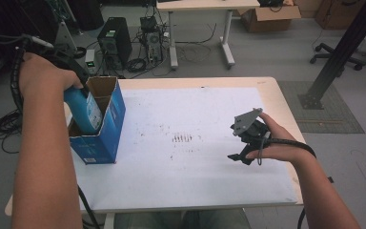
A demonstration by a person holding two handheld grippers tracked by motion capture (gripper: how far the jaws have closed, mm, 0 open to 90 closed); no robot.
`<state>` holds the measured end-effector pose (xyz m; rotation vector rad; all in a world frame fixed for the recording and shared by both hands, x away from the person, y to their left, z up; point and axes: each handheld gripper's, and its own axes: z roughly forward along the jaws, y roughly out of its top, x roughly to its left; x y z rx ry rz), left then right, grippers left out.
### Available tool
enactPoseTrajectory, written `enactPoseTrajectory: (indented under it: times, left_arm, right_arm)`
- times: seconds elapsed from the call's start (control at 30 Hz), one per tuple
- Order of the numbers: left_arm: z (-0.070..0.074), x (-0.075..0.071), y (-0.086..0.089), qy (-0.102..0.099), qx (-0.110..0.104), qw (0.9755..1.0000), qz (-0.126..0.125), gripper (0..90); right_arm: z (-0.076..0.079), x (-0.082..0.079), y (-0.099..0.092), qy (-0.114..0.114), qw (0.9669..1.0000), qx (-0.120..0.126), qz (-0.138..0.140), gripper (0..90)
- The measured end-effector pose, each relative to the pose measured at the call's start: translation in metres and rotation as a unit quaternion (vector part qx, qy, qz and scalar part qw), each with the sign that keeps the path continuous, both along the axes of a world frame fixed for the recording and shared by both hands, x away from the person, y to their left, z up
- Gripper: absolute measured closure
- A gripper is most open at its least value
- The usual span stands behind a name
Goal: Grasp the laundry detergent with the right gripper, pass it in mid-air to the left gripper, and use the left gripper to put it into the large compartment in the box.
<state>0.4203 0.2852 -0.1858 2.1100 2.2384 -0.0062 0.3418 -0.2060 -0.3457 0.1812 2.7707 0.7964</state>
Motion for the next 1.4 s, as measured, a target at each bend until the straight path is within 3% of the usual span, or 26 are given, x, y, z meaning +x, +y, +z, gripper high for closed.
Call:
enactPoseTrajectory:
  times: [1.0, 1.4]
  left_arm:
    - [-0.087, 0.006, -0.002, 0.025, 0.007, 0.9997, -0.004, 38.8]
    - [-0.106, 0.006, -0.001, 0.031, 0.008, 0.9995, -0.009, 38.8]
  right_arm:
    - [-0.005, -0.001, 0.000, 0.007, 1.0000, 0.002, 0.003, 2.4]
    - [-0.008, 0.000, 0.003, 0.010, 0.9999, 0.002, 0.004, 2.4]
